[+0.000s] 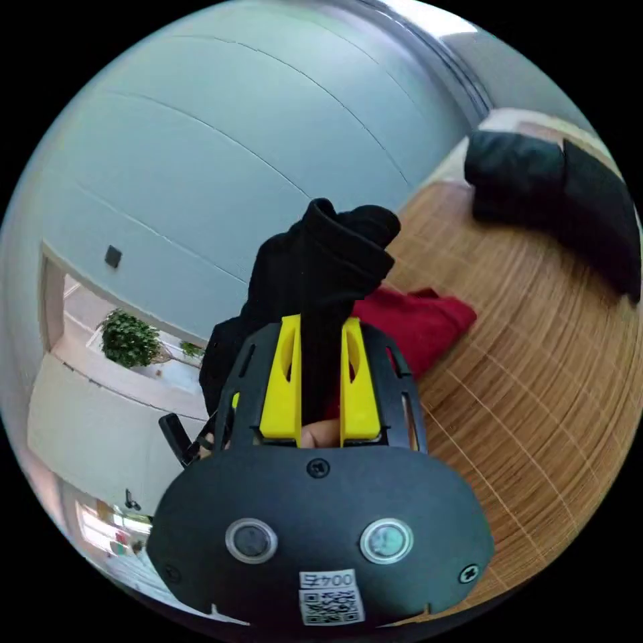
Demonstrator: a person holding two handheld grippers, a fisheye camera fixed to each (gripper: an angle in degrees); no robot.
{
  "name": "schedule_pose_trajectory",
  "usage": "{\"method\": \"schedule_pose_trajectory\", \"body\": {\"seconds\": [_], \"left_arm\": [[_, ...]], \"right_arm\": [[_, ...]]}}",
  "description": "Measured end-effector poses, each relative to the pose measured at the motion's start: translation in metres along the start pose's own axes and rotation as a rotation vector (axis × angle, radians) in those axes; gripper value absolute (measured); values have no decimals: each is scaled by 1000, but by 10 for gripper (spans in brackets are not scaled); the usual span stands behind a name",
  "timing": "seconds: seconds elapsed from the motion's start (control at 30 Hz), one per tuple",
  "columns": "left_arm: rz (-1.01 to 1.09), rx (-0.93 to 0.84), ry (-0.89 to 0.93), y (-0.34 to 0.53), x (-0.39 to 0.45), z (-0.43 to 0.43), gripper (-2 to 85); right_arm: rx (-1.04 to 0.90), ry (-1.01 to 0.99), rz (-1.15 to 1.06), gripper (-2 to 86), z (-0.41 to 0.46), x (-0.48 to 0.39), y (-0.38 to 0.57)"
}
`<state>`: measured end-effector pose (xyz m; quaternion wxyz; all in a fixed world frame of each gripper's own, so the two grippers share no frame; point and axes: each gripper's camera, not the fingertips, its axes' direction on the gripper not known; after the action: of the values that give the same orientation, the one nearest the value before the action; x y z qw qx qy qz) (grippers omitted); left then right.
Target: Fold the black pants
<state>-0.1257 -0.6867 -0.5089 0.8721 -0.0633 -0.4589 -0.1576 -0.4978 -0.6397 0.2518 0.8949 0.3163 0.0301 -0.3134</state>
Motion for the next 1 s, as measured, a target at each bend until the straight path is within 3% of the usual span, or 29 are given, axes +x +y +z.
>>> {"method": "schedule_pose_trajectory", "body": {"seconds": [0.03,0.13,0.3,0.5,0.6,0.63,0.7,0.83,0.93,1.0], "left_arm": [[-131,-94,-8,3,-36,24,84],[-173,-70,155,3,-68,29,84],[-109,-76,130,-17,-49,9,84],[-14,-41,139,-23,-4,-22,84],[-155,-139,151,-2,-40,14,85],[-239,-144,212,9,-58,22,85],[-313,-58,341,23,-70,14,85],[-179,101,331,46,-49,-36,77],[104,332,93,55,16,-69,39],[258,358,60,40,56,-60,25]], "right_arm": [[-70,62,98,92,36,24,3],[71,-108,177,84,51,57,14],[88,-64,4,64,36,21,-5],[261,-13,-214,63,-12,-39,11],[101,93,-47,70,30,0,12],[28,59,105,77,43,24,11],[87,-119,215,80,30,40,17],[195,-58,93,65,-11,18,42],[223,122,-140,71,-19,-31,61],[204,212,-302,76,-4,-68,70]]}}
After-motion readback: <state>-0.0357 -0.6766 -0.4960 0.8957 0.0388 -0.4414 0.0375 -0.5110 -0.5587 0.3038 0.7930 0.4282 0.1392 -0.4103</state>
